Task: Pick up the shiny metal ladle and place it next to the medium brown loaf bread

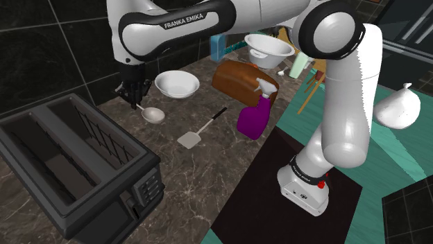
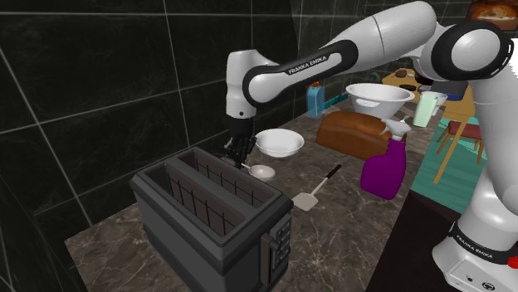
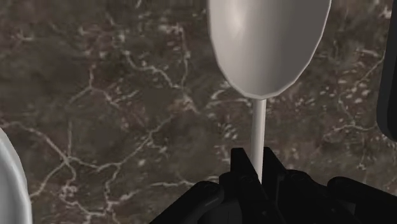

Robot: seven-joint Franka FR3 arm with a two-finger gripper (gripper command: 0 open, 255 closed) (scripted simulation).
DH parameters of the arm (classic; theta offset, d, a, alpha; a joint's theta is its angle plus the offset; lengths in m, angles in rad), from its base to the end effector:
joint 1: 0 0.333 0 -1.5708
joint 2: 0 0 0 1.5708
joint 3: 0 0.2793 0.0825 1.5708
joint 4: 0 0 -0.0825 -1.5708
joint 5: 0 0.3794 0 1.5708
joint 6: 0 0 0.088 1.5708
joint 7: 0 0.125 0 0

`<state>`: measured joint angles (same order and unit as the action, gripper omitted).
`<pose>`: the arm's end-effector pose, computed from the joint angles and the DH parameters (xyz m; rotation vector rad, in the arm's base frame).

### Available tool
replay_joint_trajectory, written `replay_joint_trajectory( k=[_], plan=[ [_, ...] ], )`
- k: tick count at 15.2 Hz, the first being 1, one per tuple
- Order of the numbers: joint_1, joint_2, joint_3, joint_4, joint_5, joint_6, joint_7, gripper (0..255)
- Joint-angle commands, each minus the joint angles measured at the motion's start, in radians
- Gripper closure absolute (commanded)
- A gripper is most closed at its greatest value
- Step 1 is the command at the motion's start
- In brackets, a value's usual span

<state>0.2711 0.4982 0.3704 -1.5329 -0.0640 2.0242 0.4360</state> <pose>0.5560 0.3735 0.3373 -3.0147 -0.2861 0.0550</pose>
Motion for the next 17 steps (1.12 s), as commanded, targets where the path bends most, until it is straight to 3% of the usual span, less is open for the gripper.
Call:
replay_joint_trajectory(
  k=[1,17],
  plan=[
    [-0.001,-0.011,0.002,0.008,0.004,-0.019,0.000,255],
    [0.005,-0.046,0.011,0.174,0.015,-0.217,0.006,255]
  ],
)
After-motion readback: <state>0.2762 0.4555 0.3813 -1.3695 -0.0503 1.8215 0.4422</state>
